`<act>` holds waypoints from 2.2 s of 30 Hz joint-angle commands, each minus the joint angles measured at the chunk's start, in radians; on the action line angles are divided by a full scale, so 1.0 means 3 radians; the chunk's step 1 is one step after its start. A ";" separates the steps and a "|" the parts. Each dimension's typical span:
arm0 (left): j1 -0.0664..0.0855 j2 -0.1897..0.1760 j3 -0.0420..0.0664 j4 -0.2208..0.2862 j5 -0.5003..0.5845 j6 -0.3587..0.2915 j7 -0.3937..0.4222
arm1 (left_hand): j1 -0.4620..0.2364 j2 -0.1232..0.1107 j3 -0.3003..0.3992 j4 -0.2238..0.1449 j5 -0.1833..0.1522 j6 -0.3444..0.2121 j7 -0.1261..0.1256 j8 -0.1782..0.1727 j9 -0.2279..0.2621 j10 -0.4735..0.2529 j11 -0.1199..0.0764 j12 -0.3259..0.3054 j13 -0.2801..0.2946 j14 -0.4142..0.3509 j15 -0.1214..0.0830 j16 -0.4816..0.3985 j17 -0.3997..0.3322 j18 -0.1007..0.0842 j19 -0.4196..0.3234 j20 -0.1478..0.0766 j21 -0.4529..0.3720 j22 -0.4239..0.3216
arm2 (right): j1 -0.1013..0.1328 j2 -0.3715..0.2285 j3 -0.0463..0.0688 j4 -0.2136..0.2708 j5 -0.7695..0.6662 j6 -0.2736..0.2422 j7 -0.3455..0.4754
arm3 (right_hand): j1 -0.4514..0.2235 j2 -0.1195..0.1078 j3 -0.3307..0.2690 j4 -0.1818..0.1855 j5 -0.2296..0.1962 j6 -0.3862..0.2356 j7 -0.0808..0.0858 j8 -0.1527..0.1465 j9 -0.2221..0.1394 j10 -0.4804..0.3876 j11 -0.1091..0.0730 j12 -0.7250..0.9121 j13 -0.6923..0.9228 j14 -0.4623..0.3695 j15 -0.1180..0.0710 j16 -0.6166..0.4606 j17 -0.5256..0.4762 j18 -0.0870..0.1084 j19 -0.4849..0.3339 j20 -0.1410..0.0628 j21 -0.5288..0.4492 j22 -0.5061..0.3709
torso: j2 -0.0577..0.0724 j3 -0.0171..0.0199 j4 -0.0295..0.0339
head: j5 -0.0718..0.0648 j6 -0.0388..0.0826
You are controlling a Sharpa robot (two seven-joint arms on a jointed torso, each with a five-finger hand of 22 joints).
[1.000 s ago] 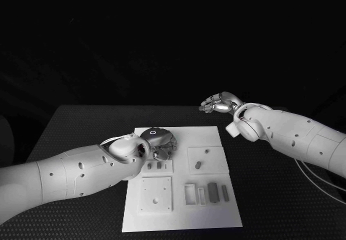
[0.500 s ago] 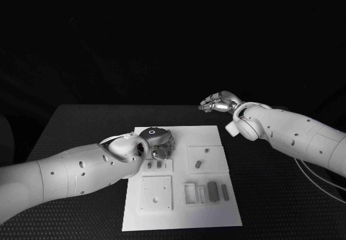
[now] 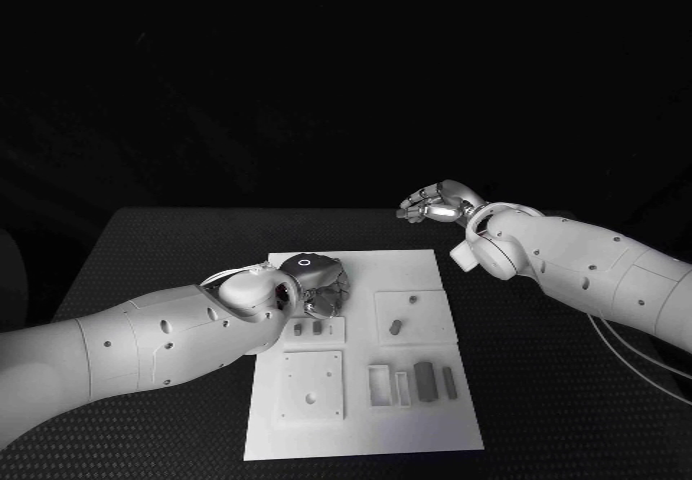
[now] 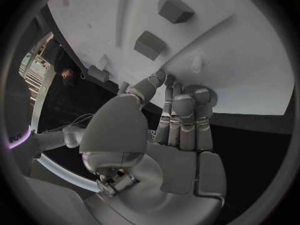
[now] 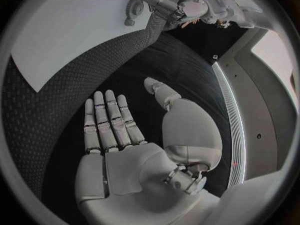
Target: Assemble the parts on the task board
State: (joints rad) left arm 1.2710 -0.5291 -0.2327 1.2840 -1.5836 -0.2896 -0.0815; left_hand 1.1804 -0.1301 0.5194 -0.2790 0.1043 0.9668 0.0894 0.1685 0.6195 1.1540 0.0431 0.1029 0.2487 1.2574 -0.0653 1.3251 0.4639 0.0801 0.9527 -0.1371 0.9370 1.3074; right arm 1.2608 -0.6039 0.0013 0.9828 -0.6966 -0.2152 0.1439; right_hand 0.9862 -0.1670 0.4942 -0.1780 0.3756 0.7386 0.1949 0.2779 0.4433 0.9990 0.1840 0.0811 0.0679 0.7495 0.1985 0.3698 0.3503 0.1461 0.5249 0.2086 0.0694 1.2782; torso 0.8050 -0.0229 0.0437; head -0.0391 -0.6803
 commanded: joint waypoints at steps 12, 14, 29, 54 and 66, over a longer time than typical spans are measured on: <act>-0.0039 0.0030 -0.0011 -0.0044 -0.0038 0.0234 -0.0084 | 0.0015 0.0132 0.0032 -0.0003 0.0041 0.0122 0.0051 0.0080 -0.0019 0.0211 0.0002 0.0051 0.0020 0.0045 -0.0015 0.0058 0.0016 0.0054 0.0017 -0.0100 0.0056 0.0064 | -0.0001 -0.0004 0.0001 0.0012 -0.0002 0.0034 0.0039 | -0.0013 0.0026 -0.0005 0.0011 0.0021 -0.0030 0.0056 0.0014 -0.0006 0.0025 0.0001 -0.0021 0.0005 -0.0008 0.0011 -0.0020 -0.0005 -0.0046 -0.0018 -0.0005 -0.0016 0.0006 | 0.0002 0.0001 -0.0003 | -0.0002 -0.0006; -0.0039 0.0027 -0.0011 -0.0042 -0.0038 0.0240 -0.0089 | 0.0035 0.0143 0.0043 -0.0015 0.0048 0.0135 0.0053 0.0087 -0.0020 0.0236 0.0001 0.0056 0.0022 0.0045 -0.0016 0.0060 0.0016 0.0056 0.0016 -0.0101 0.0059 0.0063 | -0.0001 -0.0006 0.0001 0.0012 -0.0002 0.0034 0.0039 | -0.0013 0.0026 -0.0005 0.0011 0.0021 -0.0030 0.0056 0.0014 -0.0006 0.0025 0.0001 -0.0021 0.0005 -0.0008 0.0011 -0.0020 -0.0005 -0.0046 -0.0018 -0.0005 -0.0016 0.0006 | 0.0002 0.0001 -0.0002 | -0.0003 -0.0009; -0.0039 0.0022 -0.0012 -0.0039 -0.0071 0.0315 -0.0118 | 0.0120 0.0176 0.0064 -0.0028 0.0064 0.0218 0.0080 0.0133 -0.0032 0.0432 -0.0018 0.0096 0.0046 0.0064 -0.0034 0.0082 0.0017 0.0062 0.0026 -0.0108 0.0097 0.0059 | -0.0001 -0.0003 0.0001 0.0013 -0.0001 0.0036 0.0040 | -0.0014 0.0026 -0.0006 0.0012 0.0021 -0.0030 0.0055 0.0016 -0.0007 0.0025 -0.0001 -0.0021 0.0005 -0.0008 0.0011 -0.0020 -0.0005 -0.0047 -0.0018 -0.0005 -0.0016 0.0006 | 0.0000 -0.0001 0.0004 | -0.0011 -0.0018; -0.0042 -0.0084 -0.0005 -0.0005 0.0370 -0.0211 0.0049 | 0.0156 0.0240 0.0081 -0.0028 0.0089 0.0406 0.0027 0.0230 0.0000 0.0655 -0.0081 0.0146 0.0091 0.0067 -0.0095 0.0080 0.0006 0.0054 0.0041 -0.0138 0.0118 0.0047 | -0.0001 -0.0007 0.0001 0.0017 -0.0001 0.0029 0.0043 | -0.0016 0.0027 -0.0006 0.0013 0.0022 -0.0030 0.0052 0.0017 -0.0008 0.0025 -0.0002 -0.0022 0.0005 -0.0009 0.0010 -0.0020 -0.0005 -0.0048 -0.0019 -0.0006 -0.0017 0.0007 | 0.0000 0.0004 0.0001 | 0.0008 0.0005; -0.0041 -0.0232 0.0105 0.0170 0.0598 -0.0190 0.0043 | 0.0147 0.0244 0.0085 -0.0028 0.0093 0.0406 0.0027 0.0228 -0.0001 0.0659 -0.0084 0.0138 0.0092 0.0062 -0.0098 0.0074 0.0002 0.0050 0.0037 -0.0141 0.0115 0.0044 | -0.0001 -0.0015 0.0001 0.0022 -0.0001 0.0030 0.0042 | -0.0015 0.0026 -0.0006 0.0012 0.0022 -0.0031 0.0052 0.0018 -0.0009 0.0025 -0.0002 -0.0022 0.0005 -0.0009 0.0011 -0.0020 -0.0005 -0.0048 -0.0019 -0.0006 -0.0017 0.0007 | -0.0002 0.0001 0.0002 | 0.0012 0.0010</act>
State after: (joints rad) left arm 1.2575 -0.5968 -0.2042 1.3253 -1.4493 -0.3410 -0.0762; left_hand 1.2270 -0.0614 0.5386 -0.2874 0.1287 1.0827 0.0982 0.2317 0.6186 1.2544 0.0013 0.1421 0.2679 1.2806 -0.0842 1.3437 0.4656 0.0851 0.9615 -0.1388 0.9702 1.3075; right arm 1.2608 -0.6083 0.0013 0.9871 -0.6962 -0.2153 0.1451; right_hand 0.9862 -0.1670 0.4942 -0.1780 0.3756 0.7386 0.1949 0.2779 0.4419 0.9990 0.1840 0.0811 0.0679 0.7496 0.1984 0.3698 0.3496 0.1462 0.5249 0.2086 0.0694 1.2794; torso 0.8046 -0.0222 0.0442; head -0.0359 -0.6774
